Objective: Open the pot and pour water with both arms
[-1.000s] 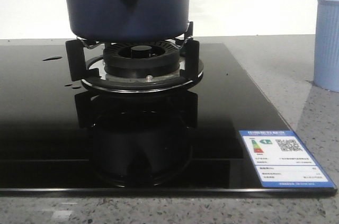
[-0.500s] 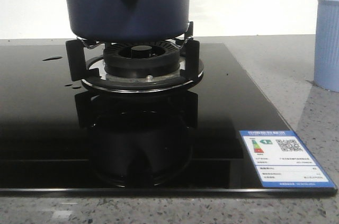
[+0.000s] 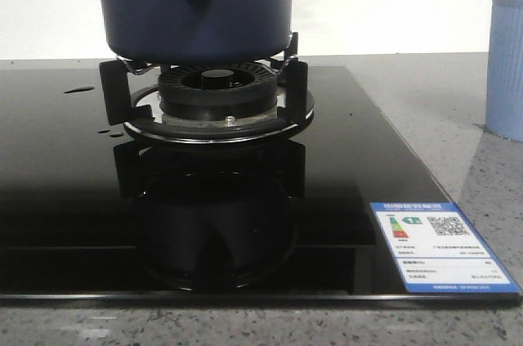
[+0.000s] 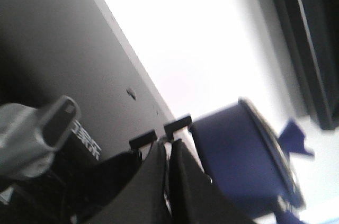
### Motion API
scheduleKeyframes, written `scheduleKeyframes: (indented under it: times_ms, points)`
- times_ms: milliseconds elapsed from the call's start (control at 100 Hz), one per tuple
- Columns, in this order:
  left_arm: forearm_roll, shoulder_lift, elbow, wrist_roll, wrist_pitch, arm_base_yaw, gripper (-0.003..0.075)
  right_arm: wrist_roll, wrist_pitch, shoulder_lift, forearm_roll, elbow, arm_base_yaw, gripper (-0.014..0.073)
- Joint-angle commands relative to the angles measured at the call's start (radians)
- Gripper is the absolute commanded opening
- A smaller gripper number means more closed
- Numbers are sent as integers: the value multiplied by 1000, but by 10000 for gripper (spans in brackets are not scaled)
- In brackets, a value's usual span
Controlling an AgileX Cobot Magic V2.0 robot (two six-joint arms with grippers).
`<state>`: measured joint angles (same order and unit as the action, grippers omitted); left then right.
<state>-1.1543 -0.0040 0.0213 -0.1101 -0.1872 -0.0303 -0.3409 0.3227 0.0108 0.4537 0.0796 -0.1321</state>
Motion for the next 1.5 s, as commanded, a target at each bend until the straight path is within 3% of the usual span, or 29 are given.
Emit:
scheduleKeyframes:
  times_ms: [0, 180, 350, 510, 710, 970, 1040, 1230, 1280, 1490]
  points:
    - [-21, -8, 94, -149, -68, 2, -19, 4, 122, -27, 10, 118, -4, -67]
    - [7, 125, 233, -309, -253, 2, -18, 16, 401, -141, 10, 293, -4, -67]
    - [34, 353, 368, -481, -431, 2, -18, 56, 749, -285, 15, 445, -4, -67]
    - [-9, 544, 483, -638, -573, -7, -18, 171, 898, -344, 56, 548, 33, -67]
    - [-168, 701, 621, -1003, -712, -59, -18, 463, 850, -358, 61, 596, 53, -67]
    - [-192, 820, 769, -1252, -722, -139, -6, 483, 657, -358, 61, 597, 53, -67]
    - [-189, 849, 801, -1306, -722, -171, 61, 483, 626, -358, 61, 597, 53, -67]
    - [-190, 937, 858, -1357, -611, -224, 430, 483, 602, -358, 61, 597, 53, -67]
    - [-192, 960, 868, -1357, -580, -231, 492, 483, 606, -358, 61, 597, 53, -67]
    - [-209, 1075, 944, -1370, -558, -237, 517, 483, 657, -358, 61, 597, 53, -67]
